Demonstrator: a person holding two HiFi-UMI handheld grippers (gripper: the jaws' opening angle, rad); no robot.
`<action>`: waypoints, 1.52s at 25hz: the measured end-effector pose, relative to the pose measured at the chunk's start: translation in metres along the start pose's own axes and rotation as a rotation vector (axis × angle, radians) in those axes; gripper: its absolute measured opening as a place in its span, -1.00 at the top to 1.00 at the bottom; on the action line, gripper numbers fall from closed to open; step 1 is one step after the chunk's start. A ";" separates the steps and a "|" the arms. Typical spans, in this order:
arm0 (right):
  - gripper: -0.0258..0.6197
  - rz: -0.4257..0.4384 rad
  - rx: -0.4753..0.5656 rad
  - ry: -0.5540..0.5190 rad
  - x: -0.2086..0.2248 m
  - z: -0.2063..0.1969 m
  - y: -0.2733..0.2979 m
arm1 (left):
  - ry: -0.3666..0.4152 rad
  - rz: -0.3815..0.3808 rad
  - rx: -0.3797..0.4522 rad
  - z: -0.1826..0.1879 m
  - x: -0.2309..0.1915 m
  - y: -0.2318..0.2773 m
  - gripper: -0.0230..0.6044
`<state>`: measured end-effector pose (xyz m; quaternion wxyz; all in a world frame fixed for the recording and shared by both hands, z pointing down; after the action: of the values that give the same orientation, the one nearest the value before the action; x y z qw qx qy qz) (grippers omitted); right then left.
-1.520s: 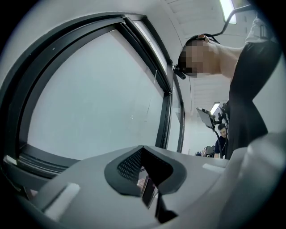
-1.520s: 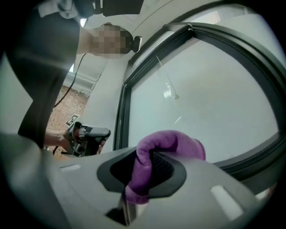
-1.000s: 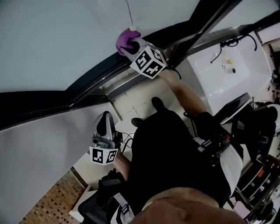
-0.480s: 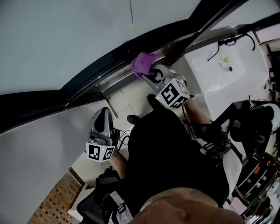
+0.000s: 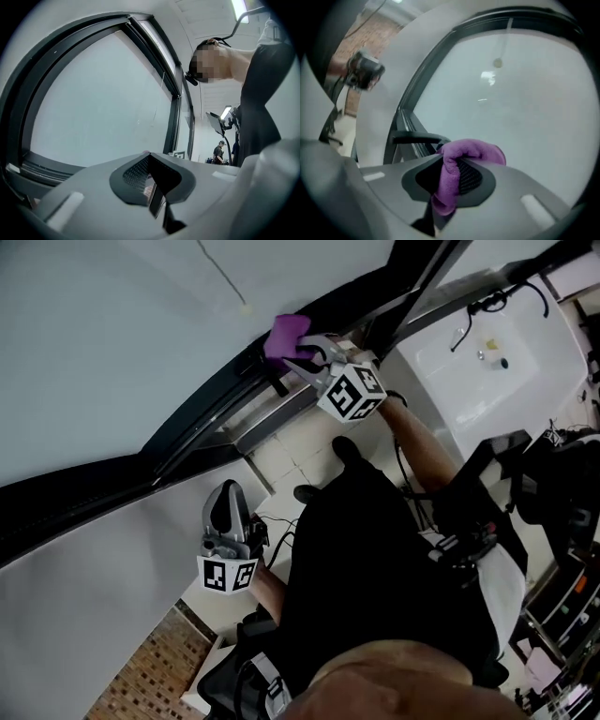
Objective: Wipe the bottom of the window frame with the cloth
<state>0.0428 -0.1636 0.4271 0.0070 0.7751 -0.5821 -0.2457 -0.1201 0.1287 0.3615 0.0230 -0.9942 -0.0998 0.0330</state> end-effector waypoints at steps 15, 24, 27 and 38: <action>0.72 0.437 0.059 -0.310 -0.098 -0.003 -0.062 | -0.003 -0.027 -0.007 -0.004 -0.003 0.005 0.96; 0.72 -0.012 0.166 0.170 0.014 0.020 -0.034 | 0.004 -0.006 0.001 -0.002 0.008 0.003 0.96; 0.72 0.019 0.029 0.085 0.024 0.022 0.014 | 0.011 0.035 0.007 0.003 0.009 -0.006 0.95; 0.73 -0.119 -0.276 -0.086 0.031 -0.008 0.015 | 0.007 0.074 0.019 0.001 0.003 -0.019 0.96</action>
<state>0.0388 -0.1984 0.4270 0.0741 0.7887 -0.4956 -0.3561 -0.1204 0.1478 0.3616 0.0313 -0.9971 -0.0626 0.0313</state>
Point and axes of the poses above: the fingertips, and each gripper's own axes: y forward along the fingers, x to its right, z out of its top, the point moved 9 cm from there along -y, backward along the fingers, and after that the axes turned 8 degrees about y, right-handed, at the moved point
